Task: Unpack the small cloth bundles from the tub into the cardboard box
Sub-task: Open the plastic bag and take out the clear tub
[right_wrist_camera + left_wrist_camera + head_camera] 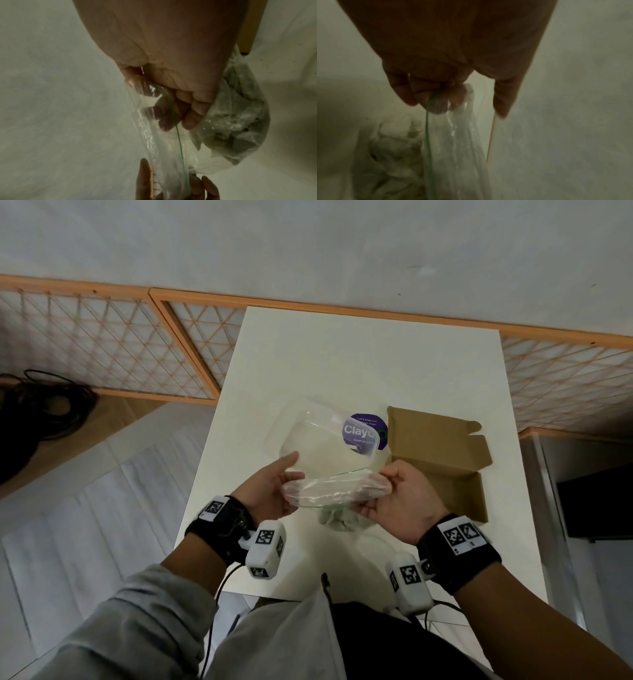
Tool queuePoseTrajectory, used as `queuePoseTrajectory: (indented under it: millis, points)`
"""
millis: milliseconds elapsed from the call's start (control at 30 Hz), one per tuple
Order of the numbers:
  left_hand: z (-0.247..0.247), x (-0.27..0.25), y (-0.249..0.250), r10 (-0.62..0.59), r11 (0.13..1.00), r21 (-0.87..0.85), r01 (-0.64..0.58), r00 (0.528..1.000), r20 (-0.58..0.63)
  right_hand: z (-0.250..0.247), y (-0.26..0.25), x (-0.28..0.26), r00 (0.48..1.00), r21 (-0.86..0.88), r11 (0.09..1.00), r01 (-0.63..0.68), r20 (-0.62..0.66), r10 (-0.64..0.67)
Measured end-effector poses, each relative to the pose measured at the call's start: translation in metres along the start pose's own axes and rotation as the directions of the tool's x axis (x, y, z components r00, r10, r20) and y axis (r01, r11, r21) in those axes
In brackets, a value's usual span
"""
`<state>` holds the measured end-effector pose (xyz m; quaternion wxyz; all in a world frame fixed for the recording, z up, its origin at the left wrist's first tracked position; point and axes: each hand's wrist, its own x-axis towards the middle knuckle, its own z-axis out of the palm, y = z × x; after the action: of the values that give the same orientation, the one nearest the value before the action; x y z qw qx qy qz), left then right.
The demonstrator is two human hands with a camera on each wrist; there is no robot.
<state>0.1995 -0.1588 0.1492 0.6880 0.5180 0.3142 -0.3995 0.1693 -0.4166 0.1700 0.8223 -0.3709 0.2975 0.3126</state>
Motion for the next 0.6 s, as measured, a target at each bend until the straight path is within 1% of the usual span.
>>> queuePoseTrajectory:
  millis: [67,100,167,200,233,333,400,467,500,533,600]
  points:
    - [0.003,-0.004,-0.002,0.07,0.985,0.15,-0.083,0.993,0.09,-0.005,-0.002,0.002,1.0,-0.004,1.0,0.021,-0.011,-0.021]
    - [0.007,-0.006,-0.003,0.099,0.971,0.207,-0.121,0.989,0.111,-0.006,-0.002,0.002,0.999,-0.004,0.999,0.035,-0.001,-0.035]
    - [0.012,-0.006,-0.005,0.15,0.949,0.265,-0.17,0.984,0.096,-0.01,-0.002,0.004,0.998,-0.021,0.998,0.062,0.005,-0.062]
    - [0.013,-0.007,-0.005,0.158,0.952,0.253,-0.175,0.984,0.087,-0.012,-0.002,0.004,0.997,-0.017,0.997,0.072,0.014,-0.071]
    - [0.014,-0.006,-0.004,0.136,0.966,0.211,-0.152,0.987,0.088,-0.014,-0.004,0.003,0.997,-0.007,0.997,0.077,0.025,-0.077]
    - [0.015,-0.006,0.004,-0.007,0.999,0.034,0.003,0.993,0.115,-0.011,-0.01,-0.003,0.993,0.034,0.994,0.1,0.064,-0.102]
    - [0.019,-0.008,0.01,-0.021,0.998,-0.061,0.028,0.994,0.108,-0.007,-0.014,-0.01,0.989,0.044,0.991,0.13,0.065,-0.133]
    - [0.027,-0.011,0.015,0.019,0.992,-0.126,-0.008,0.996,0.086,-0.002,-0.016,-0.016,0.984,-0.054,0.985,0.164,0.079,-0.16]
    - [0.032,-0.012,0.017,0.04,0.988,-0.15,-0.029,0.997,0.073,-0.001,-0.016,-0.017,0.982,-0.138,0.974,0.18,0.079,-0.17]
    - [0.036,-0.014,0.02,0.055,0.984,-0.175,-0.043,0.996,0.064,0.0,-0.016,-0.017,0.982,-0.234,0.953,0.191,0.048,-0.185]
    - [0.041,-0.013,0.02,0.06,0.979,-0.196,-0.048,0.997,0.052,0.0,-0.014,-0.016,0.971,-0.457,0.871,0.183,-0.054,-0.232]
